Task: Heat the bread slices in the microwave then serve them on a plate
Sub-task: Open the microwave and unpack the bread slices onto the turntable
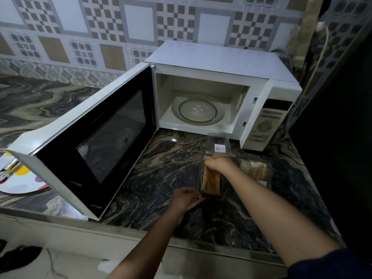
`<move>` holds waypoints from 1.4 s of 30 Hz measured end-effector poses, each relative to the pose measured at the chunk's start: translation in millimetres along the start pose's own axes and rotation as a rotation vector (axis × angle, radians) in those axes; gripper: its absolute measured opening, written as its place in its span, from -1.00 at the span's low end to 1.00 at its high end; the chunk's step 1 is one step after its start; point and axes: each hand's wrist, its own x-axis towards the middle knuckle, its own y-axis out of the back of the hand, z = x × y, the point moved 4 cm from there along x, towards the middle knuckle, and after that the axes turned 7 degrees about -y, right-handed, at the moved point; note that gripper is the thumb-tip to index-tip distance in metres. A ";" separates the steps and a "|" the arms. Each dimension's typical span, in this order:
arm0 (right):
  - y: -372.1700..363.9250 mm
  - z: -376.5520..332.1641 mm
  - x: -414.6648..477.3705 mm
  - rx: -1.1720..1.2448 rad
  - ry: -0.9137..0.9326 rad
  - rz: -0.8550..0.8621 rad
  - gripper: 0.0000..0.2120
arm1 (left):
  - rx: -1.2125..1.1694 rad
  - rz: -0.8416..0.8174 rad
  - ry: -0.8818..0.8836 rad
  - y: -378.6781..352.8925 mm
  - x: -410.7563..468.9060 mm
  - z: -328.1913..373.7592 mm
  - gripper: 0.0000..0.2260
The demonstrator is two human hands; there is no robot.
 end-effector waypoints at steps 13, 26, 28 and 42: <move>21.3 7.3 -23.6 0.050 0.090 0.085 -0.68 | 0.065 0.018 -0.007 0.2 -3.1 3.5 -0.84; 50.3 83.2 -76.2 0.213 0.045 0.188 -0.72 | 0.194 0.042 -0.077 -2.2 -1.7 6.6 -0.81; 56.9 92.8 -81.6 0.256 0.028 0.227 -0.70 | 0.202 0.045 -0.089 0.7 3.6 4.2 -0.83; 107.6 80.4 -88.1 0.566 0.102 0.484 -0.72 | 0.897 0.100 -0.501 22.4 15.4 28.7 -0.80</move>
